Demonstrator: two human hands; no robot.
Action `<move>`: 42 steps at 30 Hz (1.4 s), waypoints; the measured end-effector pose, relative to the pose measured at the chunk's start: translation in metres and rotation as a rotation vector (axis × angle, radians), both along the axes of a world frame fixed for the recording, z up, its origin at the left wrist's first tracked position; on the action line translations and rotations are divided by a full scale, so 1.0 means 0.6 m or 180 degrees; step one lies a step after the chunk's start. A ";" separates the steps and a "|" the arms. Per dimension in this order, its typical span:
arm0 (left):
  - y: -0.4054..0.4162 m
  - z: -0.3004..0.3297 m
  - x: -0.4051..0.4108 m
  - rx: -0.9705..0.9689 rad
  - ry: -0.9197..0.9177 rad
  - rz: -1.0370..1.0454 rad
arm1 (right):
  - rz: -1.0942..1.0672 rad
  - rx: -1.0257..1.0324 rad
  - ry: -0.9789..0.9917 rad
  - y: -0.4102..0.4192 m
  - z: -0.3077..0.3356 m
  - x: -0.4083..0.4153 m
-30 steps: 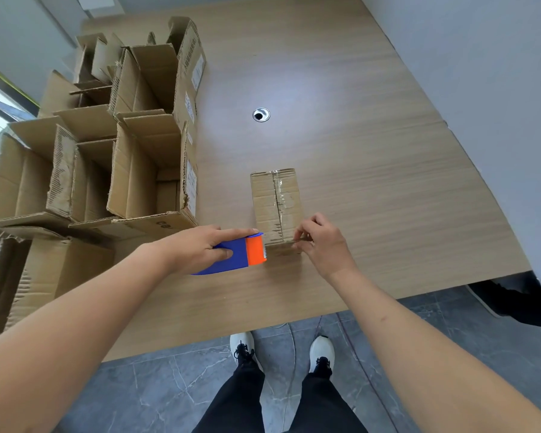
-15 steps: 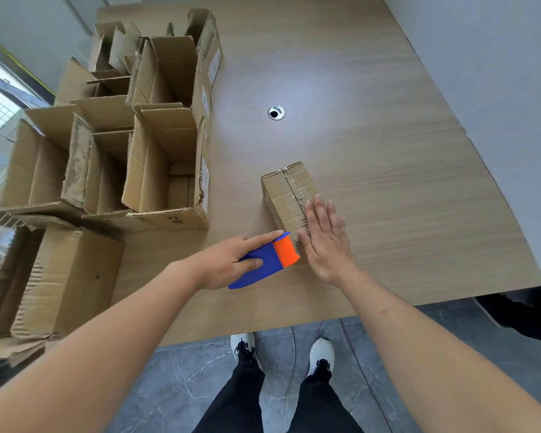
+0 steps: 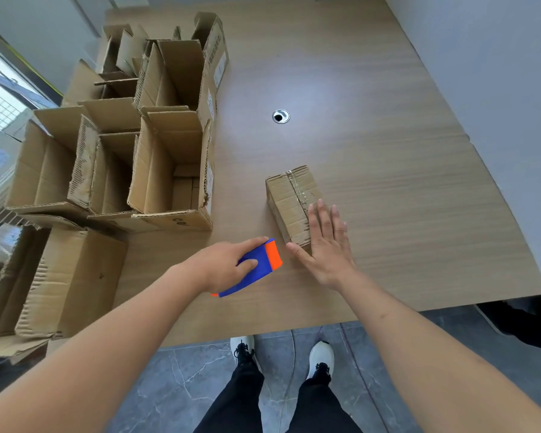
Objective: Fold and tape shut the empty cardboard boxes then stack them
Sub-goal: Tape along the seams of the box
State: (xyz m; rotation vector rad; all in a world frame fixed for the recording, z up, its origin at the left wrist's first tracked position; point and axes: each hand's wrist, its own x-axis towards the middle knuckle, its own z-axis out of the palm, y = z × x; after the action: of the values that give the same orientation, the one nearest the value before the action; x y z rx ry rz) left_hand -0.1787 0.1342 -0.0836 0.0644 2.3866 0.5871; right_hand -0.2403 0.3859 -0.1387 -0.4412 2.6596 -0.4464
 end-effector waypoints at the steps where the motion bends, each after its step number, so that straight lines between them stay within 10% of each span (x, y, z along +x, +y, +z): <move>1: 0.015 0.001 -0.005 -0.0120 -0.0009 0.0007 | -0.0006 0.0035 0.0020 -0.002 -0.001 0.001; 11: 0.077 -0.007 -0.054 -0.0753 -0.0230 -0.0026 | -0.0107 0.0667 0.0464 -0.048 0.004 0.012; 29: -0.062 0.039 0.032 0.0668 0.1041 0.0388 | 0.0470 0.0988 0.0522 -0.022 0.054 -0.014; 42: -0.097 0.048 0.066 0.0879 0.1260 0.0168 | 0.0691 -0.0258 0.0403 -0.053 0.047 0.011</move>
State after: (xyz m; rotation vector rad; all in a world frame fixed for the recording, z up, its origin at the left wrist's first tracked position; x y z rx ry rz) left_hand -0.1393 0.0761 -0.0547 0.2606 2.6726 1.0057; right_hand -0.2335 0.3540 -0.1106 -0.7980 2.6802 -0.4738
